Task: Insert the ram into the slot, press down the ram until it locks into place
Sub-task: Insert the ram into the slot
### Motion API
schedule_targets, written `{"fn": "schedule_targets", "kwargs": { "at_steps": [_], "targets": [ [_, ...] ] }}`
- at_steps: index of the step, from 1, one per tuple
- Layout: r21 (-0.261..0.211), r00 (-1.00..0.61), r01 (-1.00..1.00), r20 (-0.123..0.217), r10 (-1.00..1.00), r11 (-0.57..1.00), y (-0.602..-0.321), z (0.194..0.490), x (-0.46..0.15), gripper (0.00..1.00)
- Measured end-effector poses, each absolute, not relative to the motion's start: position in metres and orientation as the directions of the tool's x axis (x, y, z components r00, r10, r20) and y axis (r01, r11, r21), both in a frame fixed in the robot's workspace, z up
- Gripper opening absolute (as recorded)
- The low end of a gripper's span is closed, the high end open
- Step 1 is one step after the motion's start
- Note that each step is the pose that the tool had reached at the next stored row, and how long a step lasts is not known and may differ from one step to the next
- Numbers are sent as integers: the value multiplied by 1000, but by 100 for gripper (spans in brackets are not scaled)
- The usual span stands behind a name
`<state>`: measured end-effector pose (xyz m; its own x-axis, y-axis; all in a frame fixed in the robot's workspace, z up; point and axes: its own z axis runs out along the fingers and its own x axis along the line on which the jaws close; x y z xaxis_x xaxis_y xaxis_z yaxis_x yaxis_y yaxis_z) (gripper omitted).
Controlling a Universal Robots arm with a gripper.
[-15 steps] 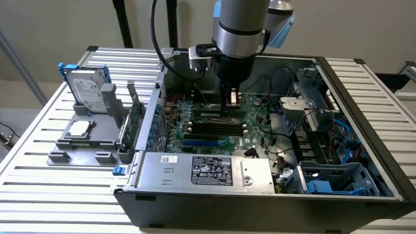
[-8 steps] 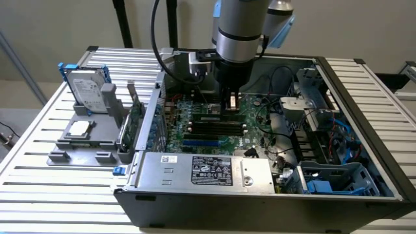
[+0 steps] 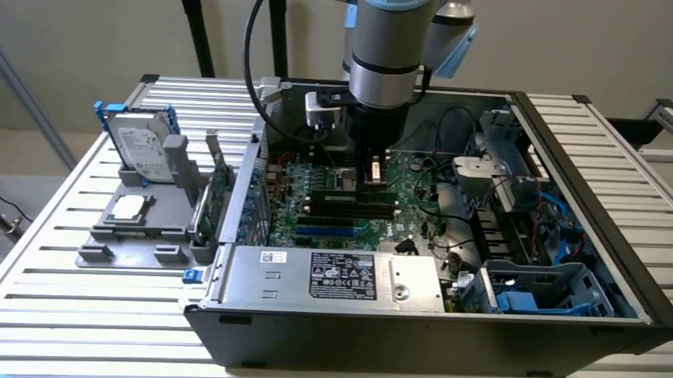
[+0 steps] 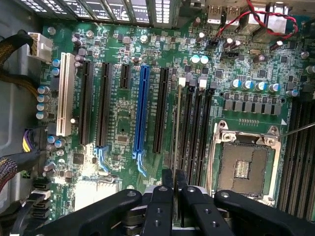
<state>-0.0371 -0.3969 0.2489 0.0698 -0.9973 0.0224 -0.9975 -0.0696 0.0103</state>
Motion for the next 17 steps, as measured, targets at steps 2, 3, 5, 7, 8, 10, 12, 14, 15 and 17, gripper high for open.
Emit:
{"fn": "schedule_targets", "kwargs": {
  "at_steps": [2, 3, 5, 7, 8, 10, 12, 14, 15, 17],
  "targets": [
    [11, 70, -998, 26, -997, -70, -397, 248, -37, 14],
    [11, 70, -998, 27, -997, -70, -397, 248, -37, 14],
    [11, 69, -998, 28, -997, -68, -397, 247, -37, 14],
    [11, 63, -998, 29, -998, -63, -397, 245, -37, 14],
    [11, 60, -998, 29, -998, -60, -397, 245, -37, 14],
    [11, 55, -998, 29, -998, -54, -396, 243, -37, 14],
    [10, 54, -998, 29, -998, -54, -396, 242, -37, 14],
    [10, 54, -998, 29, -998, -54, -396, 241, -38, 14],
    [10, 54, -998, 30, -998, -54, -396, 241, -38, 14],
    [10, 54, -998, 31, -998, -54, -396, 240, -38, 14]
  ]
}}
